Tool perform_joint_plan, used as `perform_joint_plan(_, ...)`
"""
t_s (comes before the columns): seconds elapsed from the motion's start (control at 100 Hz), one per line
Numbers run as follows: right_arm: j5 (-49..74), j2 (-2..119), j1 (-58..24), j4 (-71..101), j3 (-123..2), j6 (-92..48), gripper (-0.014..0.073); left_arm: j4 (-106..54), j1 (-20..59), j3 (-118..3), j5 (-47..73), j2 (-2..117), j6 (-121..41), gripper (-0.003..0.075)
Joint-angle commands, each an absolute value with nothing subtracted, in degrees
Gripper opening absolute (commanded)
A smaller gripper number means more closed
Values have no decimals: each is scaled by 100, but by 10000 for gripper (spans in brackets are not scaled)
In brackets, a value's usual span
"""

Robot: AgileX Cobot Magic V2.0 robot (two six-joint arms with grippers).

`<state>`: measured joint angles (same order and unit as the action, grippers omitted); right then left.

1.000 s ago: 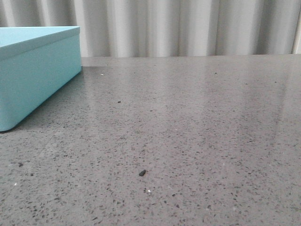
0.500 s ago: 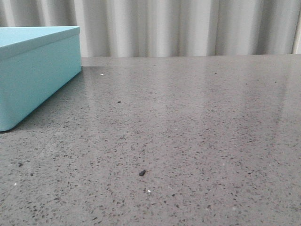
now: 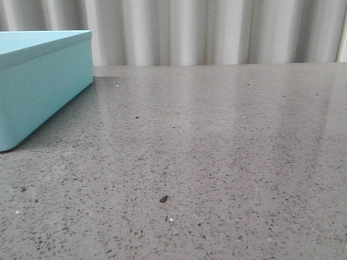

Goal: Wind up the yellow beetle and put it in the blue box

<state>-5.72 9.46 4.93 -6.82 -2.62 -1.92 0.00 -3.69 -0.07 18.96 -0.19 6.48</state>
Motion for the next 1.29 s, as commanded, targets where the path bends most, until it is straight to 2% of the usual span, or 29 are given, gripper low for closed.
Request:
perform_joint_plan(0.0,-1460,912,536,-691,-37,-67,-64,0,-389,144,1641,-209,695,-21)
perform_joint_plan(0.07,-1638,792,536,-691,193,-51,-64,0,-389,144,1641,-209,695,-21)
perform_joint_plan(0.41,1064,-191,536,-691,169,-51,-64,0,-389,144,1641,-209,695,-21)
perform_joint_plan(0.6,1780,-166,536,-691,179,-51,-64,0,-389,144,1641,-198,695,-21)
perform_joint_plan(1.28,1755,-166,536,-691,179,-51,-64,0,-389,144,1641,-198,695,-21)
